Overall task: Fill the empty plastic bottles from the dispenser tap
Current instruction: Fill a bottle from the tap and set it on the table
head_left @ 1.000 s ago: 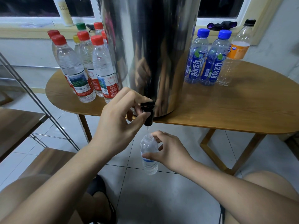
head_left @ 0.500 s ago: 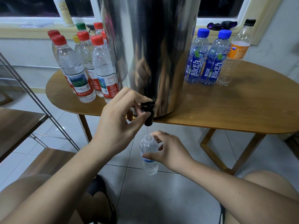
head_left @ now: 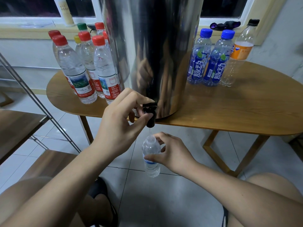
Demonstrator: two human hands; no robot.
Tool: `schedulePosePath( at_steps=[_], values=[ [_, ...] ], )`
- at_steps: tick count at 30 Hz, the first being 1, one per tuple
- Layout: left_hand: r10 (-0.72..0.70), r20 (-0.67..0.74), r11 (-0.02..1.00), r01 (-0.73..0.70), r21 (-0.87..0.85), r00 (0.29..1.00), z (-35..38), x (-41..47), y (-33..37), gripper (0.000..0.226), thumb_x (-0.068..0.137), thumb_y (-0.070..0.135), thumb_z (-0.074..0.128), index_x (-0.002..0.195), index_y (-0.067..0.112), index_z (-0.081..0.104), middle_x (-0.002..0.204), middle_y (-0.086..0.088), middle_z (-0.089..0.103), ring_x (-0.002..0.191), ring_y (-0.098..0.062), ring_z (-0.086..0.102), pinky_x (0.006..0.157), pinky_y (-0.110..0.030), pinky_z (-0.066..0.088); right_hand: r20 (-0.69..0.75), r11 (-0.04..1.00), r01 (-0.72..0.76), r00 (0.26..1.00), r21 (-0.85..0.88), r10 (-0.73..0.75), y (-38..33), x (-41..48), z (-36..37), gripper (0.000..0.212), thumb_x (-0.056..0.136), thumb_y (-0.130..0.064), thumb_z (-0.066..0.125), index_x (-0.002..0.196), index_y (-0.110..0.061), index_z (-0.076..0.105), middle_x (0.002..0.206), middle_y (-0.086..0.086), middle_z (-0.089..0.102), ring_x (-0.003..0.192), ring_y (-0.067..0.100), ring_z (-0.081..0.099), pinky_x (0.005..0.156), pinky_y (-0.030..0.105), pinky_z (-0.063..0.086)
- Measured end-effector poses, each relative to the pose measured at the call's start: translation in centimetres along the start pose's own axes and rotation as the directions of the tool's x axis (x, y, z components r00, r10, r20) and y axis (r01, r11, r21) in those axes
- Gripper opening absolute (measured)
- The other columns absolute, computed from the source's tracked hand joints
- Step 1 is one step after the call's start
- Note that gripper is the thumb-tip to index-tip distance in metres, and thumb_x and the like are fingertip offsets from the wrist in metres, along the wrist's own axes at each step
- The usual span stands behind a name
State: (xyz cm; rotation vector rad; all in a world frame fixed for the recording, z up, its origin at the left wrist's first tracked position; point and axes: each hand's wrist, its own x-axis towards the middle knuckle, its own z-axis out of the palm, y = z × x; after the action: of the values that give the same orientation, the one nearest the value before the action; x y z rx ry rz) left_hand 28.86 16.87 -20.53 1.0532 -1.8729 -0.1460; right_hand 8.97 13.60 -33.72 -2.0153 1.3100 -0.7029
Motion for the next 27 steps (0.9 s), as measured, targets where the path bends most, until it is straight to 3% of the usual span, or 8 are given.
schedulePosePath(
  at_steps=[27],
  values=[
    [0.008,-0.003,1.000,-0.008,-0.010,1.000,0.03,0.04,-0.02,0.026,0.092,0.001,0.084,0.112,0.013,0.071,0.101,0.000,0.062,0.084,-0.014,0.065,0.068,-0.027,0.051,0.003,1.000,0.008,1.000,-0.029,-0.008,0.06,0.01,-0.16,0.065,0.072,-0.065,0.091,0.124,-0.038,0.063,0.114,-0.020,0.068,0.099,0.005,0.066,0.086,0.035,0.061]
  ],
)
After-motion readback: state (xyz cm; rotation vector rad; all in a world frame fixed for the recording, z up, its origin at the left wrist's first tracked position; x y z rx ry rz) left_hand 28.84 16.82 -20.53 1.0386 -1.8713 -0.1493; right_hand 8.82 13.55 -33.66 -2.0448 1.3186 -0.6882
